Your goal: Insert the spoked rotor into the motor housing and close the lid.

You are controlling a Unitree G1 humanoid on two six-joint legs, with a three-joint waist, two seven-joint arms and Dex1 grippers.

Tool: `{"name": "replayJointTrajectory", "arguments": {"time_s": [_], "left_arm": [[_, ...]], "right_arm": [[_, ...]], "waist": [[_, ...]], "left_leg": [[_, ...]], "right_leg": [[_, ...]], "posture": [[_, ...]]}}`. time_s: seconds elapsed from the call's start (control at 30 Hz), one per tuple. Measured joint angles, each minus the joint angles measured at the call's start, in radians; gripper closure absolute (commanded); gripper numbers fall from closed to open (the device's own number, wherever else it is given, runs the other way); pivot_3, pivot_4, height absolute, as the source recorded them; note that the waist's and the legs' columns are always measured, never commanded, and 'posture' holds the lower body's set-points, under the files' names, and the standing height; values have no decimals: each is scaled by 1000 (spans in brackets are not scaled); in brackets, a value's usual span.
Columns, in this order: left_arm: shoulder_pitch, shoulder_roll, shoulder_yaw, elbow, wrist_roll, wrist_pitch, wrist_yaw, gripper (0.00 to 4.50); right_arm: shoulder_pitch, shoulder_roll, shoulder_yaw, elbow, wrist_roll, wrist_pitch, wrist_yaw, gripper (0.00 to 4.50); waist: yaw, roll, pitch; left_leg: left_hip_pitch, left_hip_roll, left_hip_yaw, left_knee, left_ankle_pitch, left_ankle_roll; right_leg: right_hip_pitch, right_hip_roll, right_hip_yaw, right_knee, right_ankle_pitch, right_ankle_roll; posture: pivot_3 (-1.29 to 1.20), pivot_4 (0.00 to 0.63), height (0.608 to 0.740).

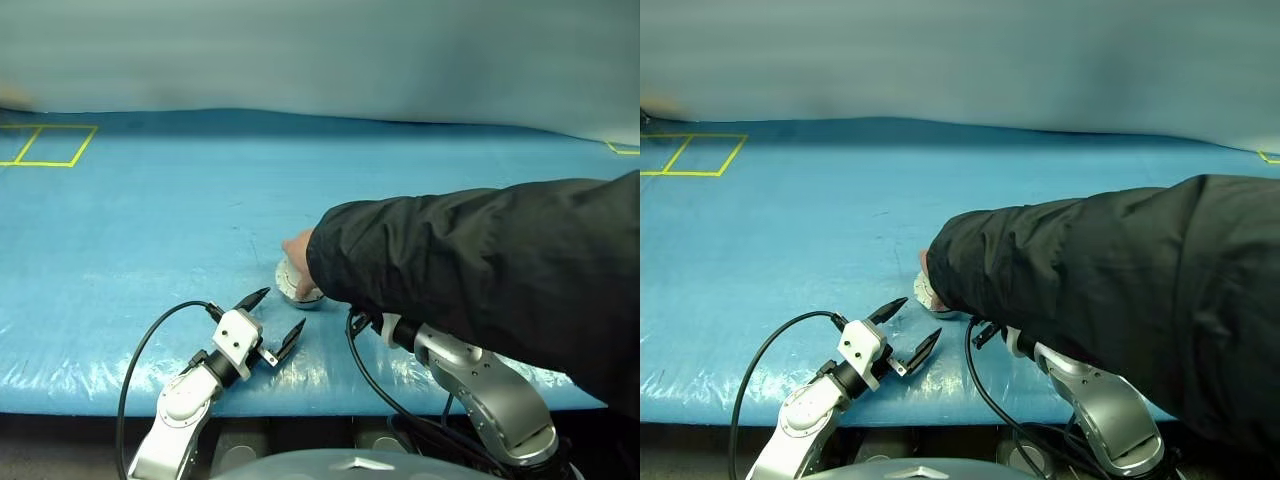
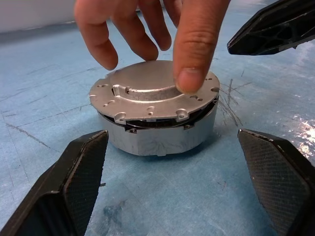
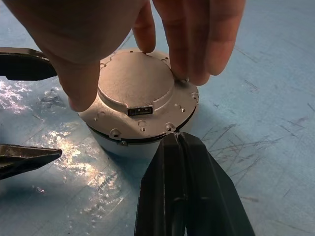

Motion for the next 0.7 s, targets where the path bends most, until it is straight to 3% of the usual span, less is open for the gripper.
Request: {"name": "replayJointTrajectory", "arguments": {"time_s": [0.7], "left_arm": [[0,-1,0,0,1,0,2,0]], "right_arm": [[-13,0,12,10,-11,1,5,4453]], "waist": [[0,0,0]], "left_leg": [[0,0,0,0,0,0]], "right_leg": [[0,0,0,0,0,0]], "posture": [[0,150,740]]}}
